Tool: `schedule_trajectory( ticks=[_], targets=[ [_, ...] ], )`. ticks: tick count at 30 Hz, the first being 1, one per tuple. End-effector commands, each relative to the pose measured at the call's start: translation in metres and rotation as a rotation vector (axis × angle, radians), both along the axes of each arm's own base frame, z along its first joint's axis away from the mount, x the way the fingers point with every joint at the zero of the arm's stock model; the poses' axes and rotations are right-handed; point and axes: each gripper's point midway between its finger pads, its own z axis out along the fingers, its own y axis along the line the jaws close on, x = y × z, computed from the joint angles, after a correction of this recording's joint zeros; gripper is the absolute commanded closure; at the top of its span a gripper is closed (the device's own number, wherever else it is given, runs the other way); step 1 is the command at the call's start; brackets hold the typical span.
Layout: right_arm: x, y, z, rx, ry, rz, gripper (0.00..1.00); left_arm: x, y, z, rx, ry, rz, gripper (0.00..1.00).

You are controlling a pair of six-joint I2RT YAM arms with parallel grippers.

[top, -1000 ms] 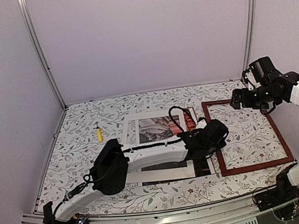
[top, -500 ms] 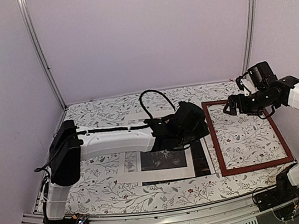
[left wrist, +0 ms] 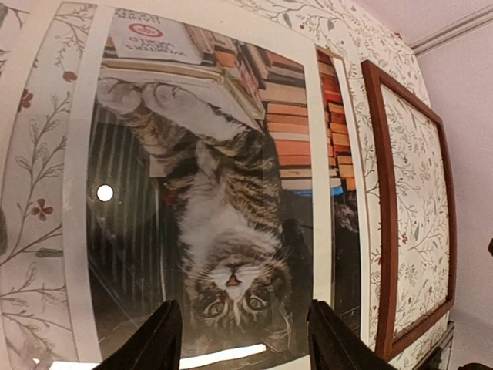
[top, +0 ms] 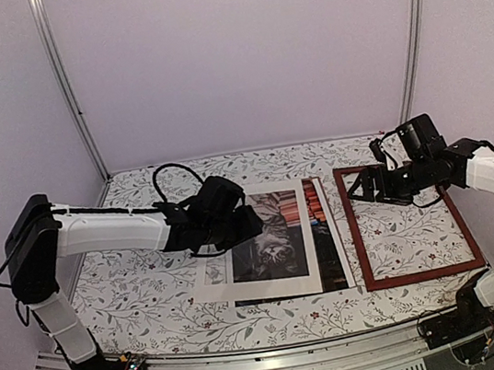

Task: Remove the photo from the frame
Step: Place the mat board with the photo.

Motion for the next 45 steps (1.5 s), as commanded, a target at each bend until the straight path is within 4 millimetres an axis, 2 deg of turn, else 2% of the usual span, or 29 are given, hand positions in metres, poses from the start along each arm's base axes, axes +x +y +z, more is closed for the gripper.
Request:
schedule_trajectory(
  ticks=[1,7,12,20,26,32,40,45],
  targets=[
    [-0.006,0.031,-0.011,0.069,0.041,0.056,0.01,0.004,0.039,0.009,0.001,0.005,-0.034,0.42],
    [-0.016,0.071,-0.025,0.135,0.110,0.122,0.01,0.003,0.085,-0.013,0.043,0.069,-0.098,0.41],
    [-0.027,0.098,-0.057,0.133,0.212,0.168,0.01,0.001,0.115,-0.027,0.082,0.130,-0.123,0.39],
    [-0.039,0.117,-0.091,0.138,0.308,0.191,0.01,-0.008,0.146,-0.046,0.079,0.184,-0.104,0.37],
    [-0.036,0.129,-0.100,0.172,0.330,0.202,0.01,-0.011,0.154,-0.053,0.070,0.207,-0.106,0.37],
    [-0.034,0.133,-0.118,0.166,0.353,0.198,0.01,-0.014,0.153,-0.054,0.056,0.219,-0.121,0.37],
    [-0.028,0.137,-0.130,0.156,0.364,0.193,0.01,-0.014,0.139,-0.048,0.003,0.204,-0.180,0.37],
    [-0.025,0.140,-0.133,0.160,0.368,0.199,0.01,-0.014,0.136,-0.052,-0.005,0.210,-0.197,0.37]
  ],
)
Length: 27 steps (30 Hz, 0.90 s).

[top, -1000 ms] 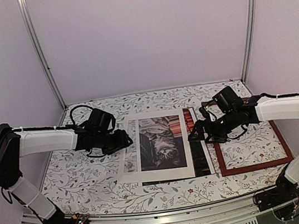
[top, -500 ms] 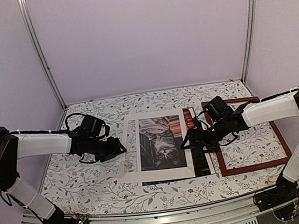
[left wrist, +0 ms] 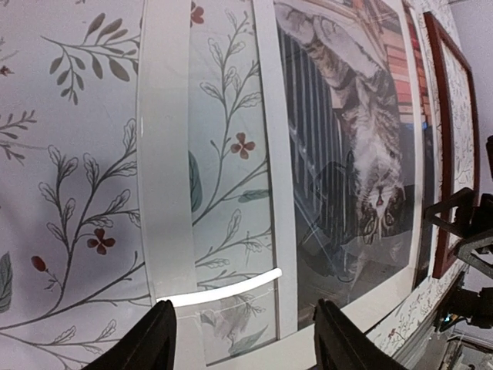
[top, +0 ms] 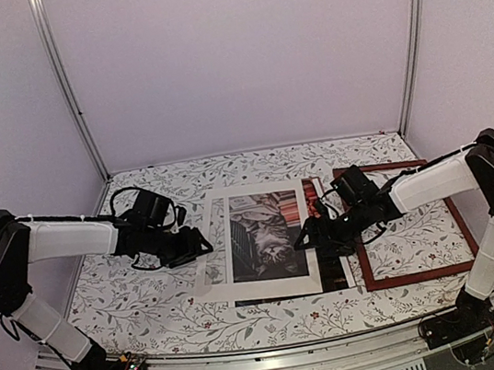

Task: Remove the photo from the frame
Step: Place the mat board with the photo.

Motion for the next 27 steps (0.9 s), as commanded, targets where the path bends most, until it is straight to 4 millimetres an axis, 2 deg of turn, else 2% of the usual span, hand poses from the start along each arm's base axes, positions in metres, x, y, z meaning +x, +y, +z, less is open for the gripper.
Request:
schedule_trajectory(
  ticks=[1,12,17,27],
  targets=[
    [0.004,0.008,-0.006,0.006,0.006,0.011,0.01,0.003,-0.004,0.000,-0.027,-0.011,-0.028,0.37],
    [0.009,0.026,-0.011,0.028,0.020,0.049,0.01,0.000,0.002,-0.014,0.000,0.021,-0.009,0.37],
    [0.012,0.035,-0.012,0.035,0.021,0.066,0.01,-0.002,0.015,-0.018,0.046,0.026,0.026,0.37],
    [0.026,0.055,-0.014,0.046,0.011,0.101,0.01,0.005,0.042,-0.013,0.072,0.013,0.102,0.37]
  ],
)
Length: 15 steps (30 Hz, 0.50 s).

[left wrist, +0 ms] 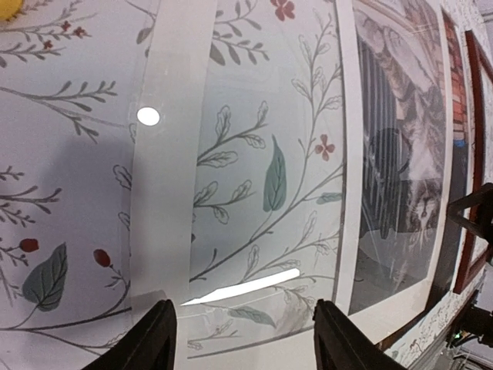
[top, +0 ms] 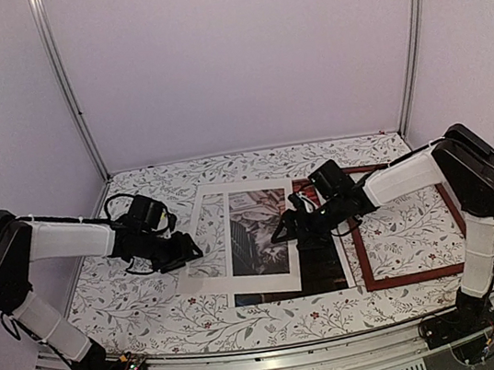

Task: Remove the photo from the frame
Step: Place the mat board with the photo.

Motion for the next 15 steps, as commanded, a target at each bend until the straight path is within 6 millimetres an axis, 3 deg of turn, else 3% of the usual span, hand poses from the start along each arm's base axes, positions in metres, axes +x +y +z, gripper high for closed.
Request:
schedule_trajectory(
  ticks=[1,11,15],
  targets=[
    [0.000,0.007,-0.017,-0.037,0.021,0.030,0.01,0.006,0.017,0.008,0.015,-0.026,0.042,0.37],
    [0.017,0.022,-0.016,-0.036,0.001,0.050,0.01,0.014,0.039,0.011,0.019,-0.034,0.107,0.37],
    [0.021,0.020,-0.010,-0.059,-0.025,0.050,0.01,0.018,0.034,0.018,-0.016,-0.053,0.090,0.37]
  ],
)
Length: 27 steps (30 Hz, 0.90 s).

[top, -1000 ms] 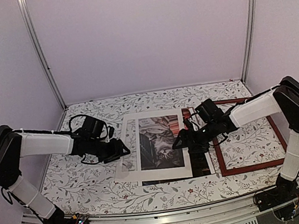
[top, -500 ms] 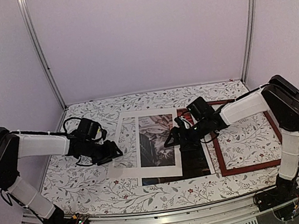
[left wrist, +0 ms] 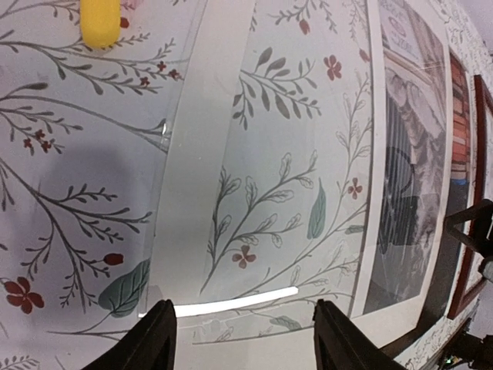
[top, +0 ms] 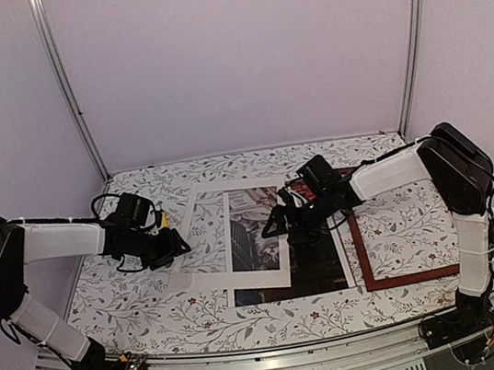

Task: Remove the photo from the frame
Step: Place the mat board with the photo, then pick up the photo from the backboard.

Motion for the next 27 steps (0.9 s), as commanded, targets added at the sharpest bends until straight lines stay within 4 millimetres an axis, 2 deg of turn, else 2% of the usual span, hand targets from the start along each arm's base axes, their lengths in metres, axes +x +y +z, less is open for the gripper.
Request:
schedule_trajectory(
  ticks=[1,5,11,16,19,27],
  targets=[
    [-0.003,-0.007,-0.009,-0.070,0.002,0.009,0.01,0.005,-0.003,0.013,-0.038,-0.041,-0.019,0.38],
    [-0.006,-0.020,0.006,-0.081,-0.027,-0.010,0.01,0.007,-0.021,0.028,-0.092,-0.077,-0.082,0.38],
    [-0.020,-0.057,0.020,-0.100,-0.034,-0.075,0.01,0.003,-0.066,0.047,-0.149,-0.100,-0.208,0.38],
    [-0.039,-0.083,0.019,-0.119,-0.011,-0.113,0.01,-0.011,-0.105,0.044,-0.170,-0.074,-0.306,0.38],
    [-0.051,-0.096,0.015,-0.131,0.010,-0.128,0.01,-0.019,-0.120,0.039,-0.188,-0.053,-0.341,0.38],
    [-0.081,-0.118,0.015,-0.141,0.060,-0.149,0.01,-0.030,-0.135,0.027,-0.200,-0.017,-0.384,0.38]
  ],
)
